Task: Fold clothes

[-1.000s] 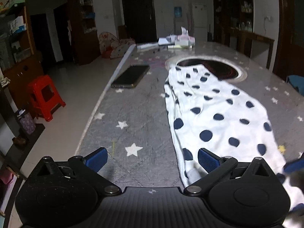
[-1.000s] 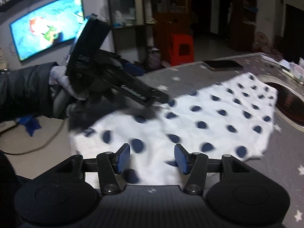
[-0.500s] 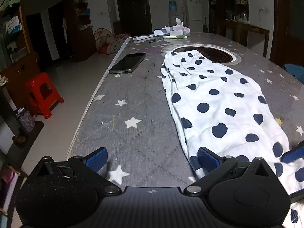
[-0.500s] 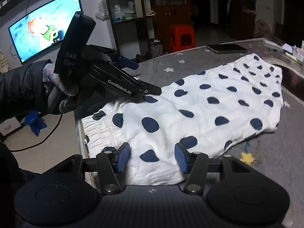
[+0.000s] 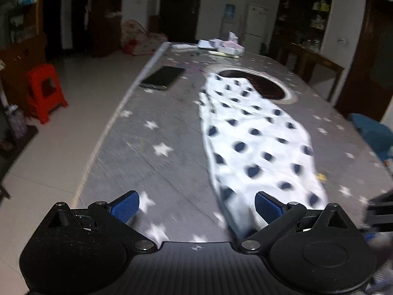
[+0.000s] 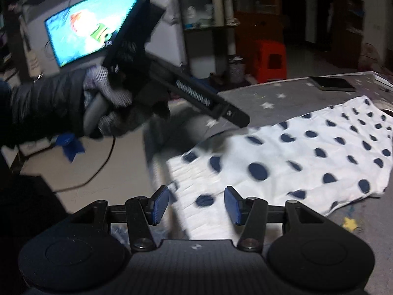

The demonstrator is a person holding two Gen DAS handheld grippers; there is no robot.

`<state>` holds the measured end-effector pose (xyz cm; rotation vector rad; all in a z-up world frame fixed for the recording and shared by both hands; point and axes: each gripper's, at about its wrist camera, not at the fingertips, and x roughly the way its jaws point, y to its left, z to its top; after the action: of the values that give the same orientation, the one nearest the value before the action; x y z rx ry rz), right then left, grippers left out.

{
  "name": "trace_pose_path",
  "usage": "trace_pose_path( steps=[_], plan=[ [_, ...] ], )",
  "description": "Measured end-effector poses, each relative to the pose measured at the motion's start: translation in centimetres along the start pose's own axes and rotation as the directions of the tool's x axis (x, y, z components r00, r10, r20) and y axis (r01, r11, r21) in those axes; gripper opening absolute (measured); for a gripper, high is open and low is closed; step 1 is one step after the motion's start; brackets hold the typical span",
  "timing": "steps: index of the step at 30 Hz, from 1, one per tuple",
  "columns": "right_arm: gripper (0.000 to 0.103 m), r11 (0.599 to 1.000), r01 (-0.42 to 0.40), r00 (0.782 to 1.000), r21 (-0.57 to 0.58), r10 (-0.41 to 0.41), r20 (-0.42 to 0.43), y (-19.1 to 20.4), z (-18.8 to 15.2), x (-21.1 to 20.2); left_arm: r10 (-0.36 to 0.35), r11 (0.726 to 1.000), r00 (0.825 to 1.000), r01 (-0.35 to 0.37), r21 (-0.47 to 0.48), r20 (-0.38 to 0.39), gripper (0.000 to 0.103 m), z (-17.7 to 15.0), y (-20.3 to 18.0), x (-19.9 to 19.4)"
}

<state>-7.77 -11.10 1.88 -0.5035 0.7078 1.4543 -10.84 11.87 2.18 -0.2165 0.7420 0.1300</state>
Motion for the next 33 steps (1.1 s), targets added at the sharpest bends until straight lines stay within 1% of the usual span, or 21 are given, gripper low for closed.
trace_pose_path(
  steps=[2, 4, 7, 10, 11, 13, 14, 15, 16, 18, 19, 21, 24, 27, 31, 33],
  plan=[
    [0.050, 1.000, 0.001, 1.000, -0.008, -0.001, -0.014, 0.4, -0.3, 0.1, -0.054, 0.998, 0.998, 0.053, -0.032, -0.038, 0.093, -0.8, -0.1, -0.8],
    [0.050, 1.000, 0.004, 1.000, 0.005, -0.004, -0.011, 0.4, -0.5, 0.1, -0.099, 0.993, 0.992, 0.093, -0.076, -0.076, 0.090, -1.5, -0.1, -1.1],
    [0.051, 1.000, 0.011, 1.000, 0.013, -0.011, 0.000, 0.4, -0.4, -0.2, -0.140, 0.982, 0.984, 0.124, -0.142, -0.110, 0.082, -2.5, 0.0, -1.3],
    [0.051, 1.000, 0.018, 1.000, 0.009, -0.018, 0.004, 0.4, -0.3, -0.2, -0.201, 0.964, 0.970, 0.171, -0.204, -0.139, 0.068, -3.3, -0.1, -1.2],
    [0.051, 1.000, 0.020, 1.000, 0.007, -0.020, 0.005, 0.4, -0.3, -0.2, -0.212, 0.961, 0.967, 0.180, -0.209, -0.143, 0.060, -3.5, -0.2, -1.2],
    [0.051, 1.000, 0.026, 1.000, 0.009, -0.026, 0.011, 0.4, -0.3, -0.2, -0.234, 0.955, 0.960, 0.199, -0.219, -0.151, 0.048, -3.9, -0.6, -1.2],
    [0.051, 0.999, 0.030, 0.999, 0.011, -0.030, 0.013, 0.3, -0.4, -0.3, -0.248, 0.951, 0.956, 0.210, -0.226, -0.155, 0.036, -3.9, -0.6, -1.2],
    [0.051, 0.999, 0.034, 0.999, 0.013, -0.034, 0.015, 0.3, -0.4, -0.3, -0.261, 0.947, 0.953, 0.221, -0.235, -0.156, 0.030, -3.8, -0.7, -1.2],
    [0.051, 0.999, 0.041, 0.999, 0.012, -0.041, 0.019, 0.3, -0.4, -0.3, -0.269, 0.944, 0.951, 0.229, -0.236, -0.150, 0.029, -3.6, -0.7, -1.5],
    [0.051, 0.998, 0.055, 0.998, 0.010, -0.055, 0.027, 0.4, -0.4, -0.5, -0.278, 0.942, 0.951, 0.242, -0.233, -0.135, 0.021, -3.1, -0.8, -2.1],
    [0.051, 0.998, 0.063, 0.997, 0.006, -0.063, 0.032, 0.5, -0.3, -0.5, -0.288, 0.937, 0.949, 0.251, -0.242, -0.130, 0.020, -2.9, -0.8, -2.4],
    [0.052, 0.997, 0.081, 0.996, -0.012, -0.081, 0.043, 0.9, -0.4, -0.7, -0.321, 0.919, 0.940, 0.278, -0.279, -0.120, 0.015, -2.3, -0.5, -2.7],
    [0.052, 0.995, 0.097, 0.994, -0.036, -0.095, 0.053, 1.7, -0.4, -0.5, -0.371, 0.886, 0.923, 0.318, -0.338, -0.104, 0.013, -1.2, -0.3, -2.8],
    [0.052, 0.991, 0.118, 0.992, -0.062, -0.114, 0.063, 2.4, -0.4, 0.0, -0.411, 0.861, 0.908, 0.357, -0.363, -0.082, 0.012, -0.3, -0.6, -2.9],
    [0.050, 0.976, 0.200, 0.978, -0.088, -0.194, 0.071, 3.0, -0.5, 0.4, -0.470, 0.818, 0.881, 0.409, -0.404, -0.061, 0.012, 0.6, -0.8, -2.8],
    [0.048, 0.966, 0.240, 0.970, -0.096, -0.233, 0.073, 3.1, -0.6, 0.3, -0.487, 0.803, 0.872, 0.424, -0.419, -0.051, 0.012, 0.8, -0.8, -2.7]
  ],
)
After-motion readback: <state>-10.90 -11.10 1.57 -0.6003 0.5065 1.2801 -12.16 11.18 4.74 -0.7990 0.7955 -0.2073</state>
